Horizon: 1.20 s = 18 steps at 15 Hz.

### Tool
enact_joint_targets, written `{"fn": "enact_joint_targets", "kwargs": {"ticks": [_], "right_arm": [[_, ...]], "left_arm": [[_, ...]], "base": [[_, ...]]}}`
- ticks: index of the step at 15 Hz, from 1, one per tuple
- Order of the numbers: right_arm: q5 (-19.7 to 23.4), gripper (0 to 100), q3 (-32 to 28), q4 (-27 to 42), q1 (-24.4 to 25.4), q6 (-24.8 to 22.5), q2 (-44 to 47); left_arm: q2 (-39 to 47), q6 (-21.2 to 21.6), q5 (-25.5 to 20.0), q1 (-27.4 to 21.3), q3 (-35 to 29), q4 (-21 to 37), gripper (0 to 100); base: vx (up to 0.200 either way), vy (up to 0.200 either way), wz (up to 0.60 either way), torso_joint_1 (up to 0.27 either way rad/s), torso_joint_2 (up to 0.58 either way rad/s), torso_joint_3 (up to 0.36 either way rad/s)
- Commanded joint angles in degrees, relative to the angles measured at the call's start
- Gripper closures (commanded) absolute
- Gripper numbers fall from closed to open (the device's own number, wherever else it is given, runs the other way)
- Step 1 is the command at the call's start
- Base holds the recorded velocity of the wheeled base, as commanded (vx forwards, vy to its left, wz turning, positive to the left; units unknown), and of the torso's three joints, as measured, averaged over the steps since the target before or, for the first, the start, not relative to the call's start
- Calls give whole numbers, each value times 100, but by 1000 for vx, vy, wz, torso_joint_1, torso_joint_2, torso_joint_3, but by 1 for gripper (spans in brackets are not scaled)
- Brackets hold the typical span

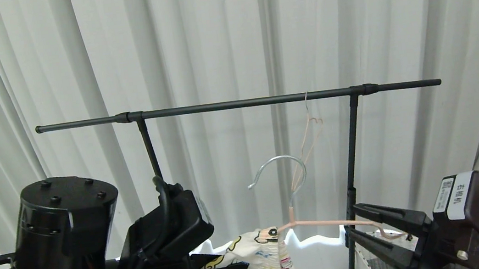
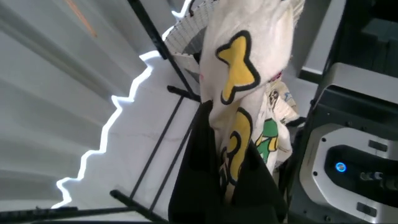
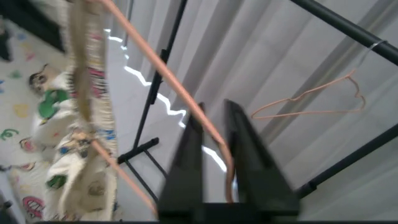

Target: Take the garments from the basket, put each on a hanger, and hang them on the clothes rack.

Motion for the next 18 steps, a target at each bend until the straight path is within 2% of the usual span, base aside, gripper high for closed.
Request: {"fn": "enact_joint_targets", "kwargs": {"ticks": [1, 4, 6, 8, 10, 12, 14, 18], "right_arm": [[-3, 0, 27, 40, 21, -14, 19], [-47, 0, 53, 48, -76, -5, -16], [-56, 0, 282, 48, -84, 21, -16], [-38, 0, 493, 57, -84, 294, 37], [-38, 0, 405, 57, -67, 795, 239], [-38, 0, 291, 66, -58, 1357, 635], [-47, 0, 106, 92, -58, 1612, 1056], [-38, 0, -703, 242, -58, 1981, 1953]], "left_arm": [[-13, 5, 129, 13, 55, -12, 100], [-57, 5, 902, 74, 275, -12, 100], [-198, -21, 1201, 241, 328, -21, 100], [-312, -56, 1201, 487, 319, -311, 100], [-374, -65, 1210, 707, 310, -706, 100], [-558, -65, 1210, 725, 310, -829, 100], [-673, -65, 1201, 725, 310, -829, 100], [-857, -65, 1201, 698, 284, -829, 100]], "base": [[0, 0, 0, 0, 0, 0], [0, 0, 0, 0, 0, 0], [0, 0, 0, 0, 0, 0], [0, 0, 0, 0, 0, 0], [0, 0, 0, 0, 0, 0], [0, 0, 0, 0, 0, 0], [0, 0, 0, 0, 0, 0], [0, 0, 0, 0, 0, 0]]}}
